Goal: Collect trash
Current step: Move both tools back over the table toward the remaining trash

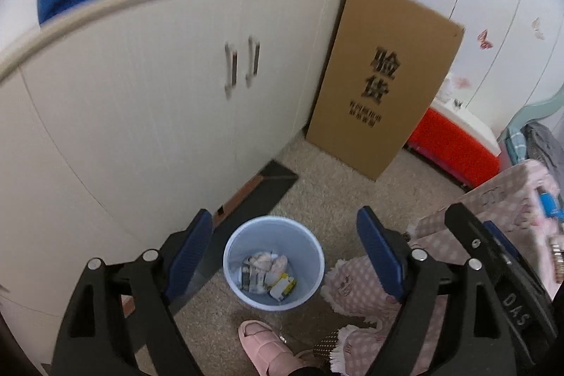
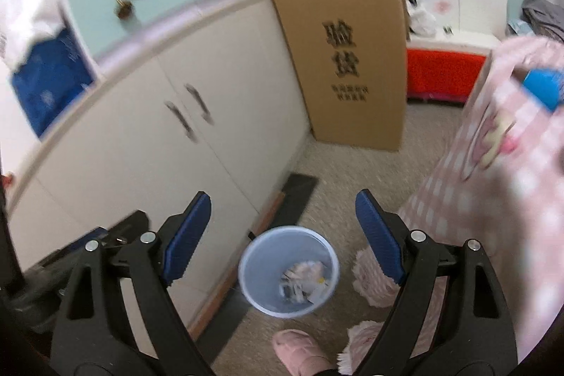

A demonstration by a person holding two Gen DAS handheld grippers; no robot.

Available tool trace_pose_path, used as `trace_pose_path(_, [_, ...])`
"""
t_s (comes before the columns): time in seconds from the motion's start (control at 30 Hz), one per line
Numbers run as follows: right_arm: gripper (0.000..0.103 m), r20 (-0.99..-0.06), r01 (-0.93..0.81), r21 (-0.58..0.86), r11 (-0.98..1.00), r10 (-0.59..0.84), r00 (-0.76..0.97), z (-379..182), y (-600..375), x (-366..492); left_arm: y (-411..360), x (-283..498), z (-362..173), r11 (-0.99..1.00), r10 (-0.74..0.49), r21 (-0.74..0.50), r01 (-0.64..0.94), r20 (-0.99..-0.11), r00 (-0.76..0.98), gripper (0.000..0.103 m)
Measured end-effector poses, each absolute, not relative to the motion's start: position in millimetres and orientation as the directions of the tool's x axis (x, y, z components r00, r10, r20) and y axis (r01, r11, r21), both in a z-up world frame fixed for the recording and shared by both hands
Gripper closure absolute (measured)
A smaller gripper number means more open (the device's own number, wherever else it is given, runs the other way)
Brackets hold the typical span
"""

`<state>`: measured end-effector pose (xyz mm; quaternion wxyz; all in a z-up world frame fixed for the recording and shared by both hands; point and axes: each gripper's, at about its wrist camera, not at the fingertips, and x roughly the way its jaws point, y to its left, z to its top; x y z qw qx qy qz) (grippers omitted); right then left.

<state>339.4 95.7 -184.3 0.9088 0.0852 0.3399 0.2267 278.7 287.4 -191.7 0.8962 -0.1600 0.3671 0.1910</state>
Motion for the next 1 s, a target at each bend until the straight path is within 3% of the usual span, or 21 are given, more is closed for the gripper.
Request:
trace_pose_path(0.17, [0.020, -0.511, -0.353, 0.273, 0.895, 0.446, 0.735, -132, 58, 313, 257, 256, -144, 0.880, 0.218, -0.192, -0.435, -0.651, 0.727, 0.018])
trace_pose_path(0.33, [0.020, -0.486, -0.276, 0.269, 0.923, 0.377, 0.788, -97, -7, 304, 195, 262, -114, 0.922, 0.109, -0.221, -0.317, -0.637, 0.763, 0.018])
trace_pose_path(0.7, [0.020, -0.547, -0.059, 0.229, 0.972, 0.178, 0.818, -77, -158, 306, 43, 309, -117, 0.973, -0.165, -0.229, -0.008, -0.725, 0.669, 0.017])
trace_pose_path(1.0, [0.020, -0.617, -0.028, 0.213, 0.977, 0.157, 0.771, -94, -189, 320, -6, 340, -141, 0.985, -0.156, -0.173, 0.024, -0.805, 0.573, 0.025])
